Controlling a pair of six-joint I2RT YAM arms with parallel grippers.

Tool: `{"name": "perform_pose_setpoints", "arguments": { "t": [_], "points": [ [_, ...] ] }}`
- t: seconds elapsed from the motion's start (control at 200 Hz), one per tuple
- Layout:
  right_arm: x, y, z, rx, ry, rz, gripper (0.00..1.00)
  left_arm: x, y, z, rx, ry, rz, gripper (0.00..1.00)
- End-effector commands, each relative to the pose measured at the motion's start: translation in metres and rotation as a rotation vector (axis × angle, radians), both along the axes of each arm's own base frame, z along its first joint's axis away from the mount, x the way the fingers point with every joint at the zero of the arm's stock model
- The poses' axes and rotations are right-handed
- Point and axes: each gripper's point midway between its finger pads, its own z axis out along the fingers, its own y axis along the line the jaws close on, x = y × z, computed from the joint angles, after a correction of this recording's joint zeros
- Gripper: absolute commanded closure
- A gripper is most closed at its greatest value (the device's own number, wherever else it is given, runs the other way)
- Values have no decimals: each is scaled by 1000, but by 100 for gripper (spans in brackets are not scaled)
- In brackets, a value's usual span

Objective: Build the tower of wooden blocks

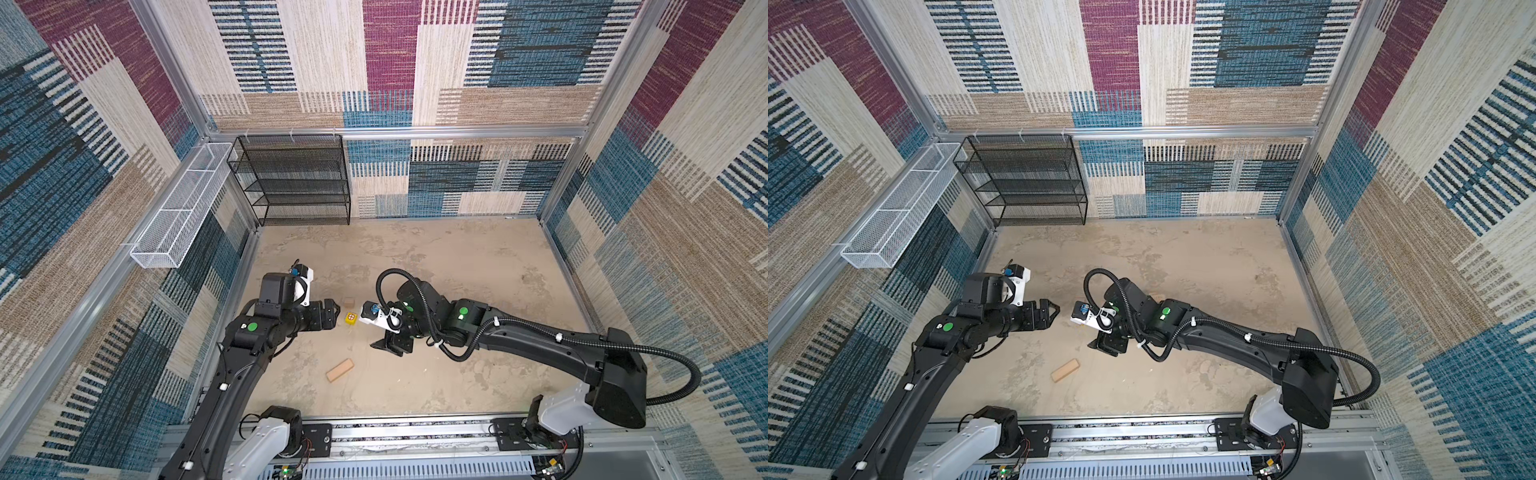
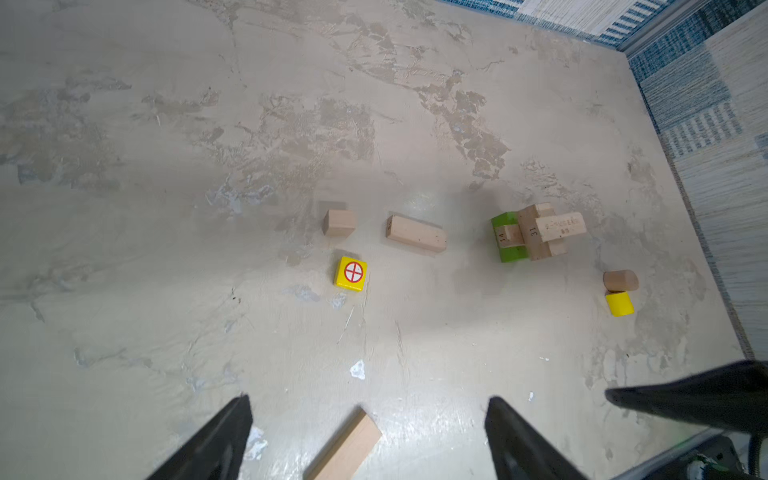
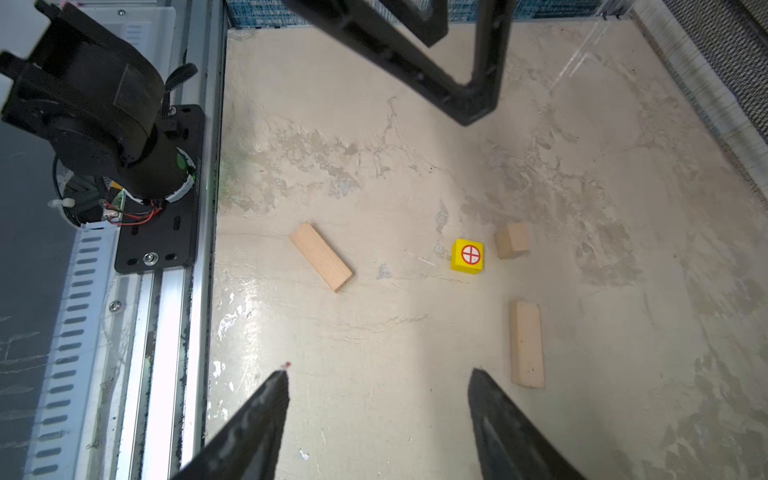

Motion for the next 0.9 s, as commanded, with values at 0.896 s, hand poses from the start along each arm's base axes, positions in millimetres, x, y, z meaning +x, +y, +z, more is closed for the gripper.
{"name": "perform_pose_setpoints", "arguments": {
  "t": [0.896],
  "points": [
    [-23,51,-92,-156,-50,428,31,-61,21,-41,-212,191,394,11]
  ]
}}
